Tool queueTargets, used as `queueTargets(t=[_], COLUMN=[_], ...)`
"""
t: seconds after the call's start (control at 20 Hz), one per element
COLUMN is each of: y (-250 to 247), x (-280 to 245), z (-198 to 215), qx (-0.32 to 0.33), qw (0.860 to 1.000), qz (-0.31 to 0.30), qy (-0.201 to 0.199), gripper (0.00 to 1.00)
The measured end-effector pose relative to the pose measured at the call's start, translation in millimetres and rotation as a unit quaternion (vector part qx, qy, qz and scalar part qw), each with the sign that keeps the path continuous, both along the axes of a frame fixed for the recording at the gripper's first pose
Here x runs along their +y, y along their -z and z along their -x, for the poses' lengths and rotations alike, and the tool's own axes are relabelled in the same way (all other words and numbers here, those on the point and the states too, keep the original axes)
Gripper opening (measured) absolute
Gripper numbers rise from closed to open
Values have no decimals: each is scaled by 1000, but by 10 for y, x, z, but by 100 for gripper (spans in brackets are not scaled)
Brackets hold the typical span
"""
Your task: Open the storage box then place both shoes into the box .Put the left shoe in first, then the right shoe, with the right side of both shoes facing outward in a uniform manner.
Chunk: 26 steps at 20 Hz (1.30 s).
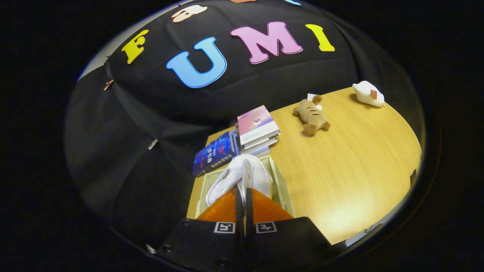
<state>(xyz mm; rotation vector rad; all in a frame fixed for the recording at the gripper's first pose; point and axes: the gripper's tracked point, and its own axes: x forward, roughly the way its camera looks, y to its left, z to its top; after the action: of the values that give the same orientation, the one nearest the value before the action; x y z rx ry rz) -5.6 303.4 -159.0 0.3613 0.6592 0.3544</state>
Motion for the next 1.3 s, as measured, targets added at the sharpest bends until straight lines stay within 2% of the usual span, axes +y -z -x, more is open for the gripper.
queueTargets(t=[0.05, 0.1, 0.25, 0.3, 0.35, 0.8, 1.0, 1.3], y=[-3, -98, -322, -386, -475, -1081, -1223, -1636], x=[64, 107, -123, -196, -291, -1443, -2102, -2988], z=[77, 103, 55, 46, 32, -240, -420, -528], qx=[7, -2, -45, -59, -74, -166, -208, -304], qw=[1000, 999, 999, 998, 996, 983, 971, 944], qz=[-10, -28, 9, 22, 30, 63, 100, 130], qy=[-12, -18, -24, -27, -28, -49, -57, -22], gripper=[7, 13, 90, 90, 98, 99, 99, 99])
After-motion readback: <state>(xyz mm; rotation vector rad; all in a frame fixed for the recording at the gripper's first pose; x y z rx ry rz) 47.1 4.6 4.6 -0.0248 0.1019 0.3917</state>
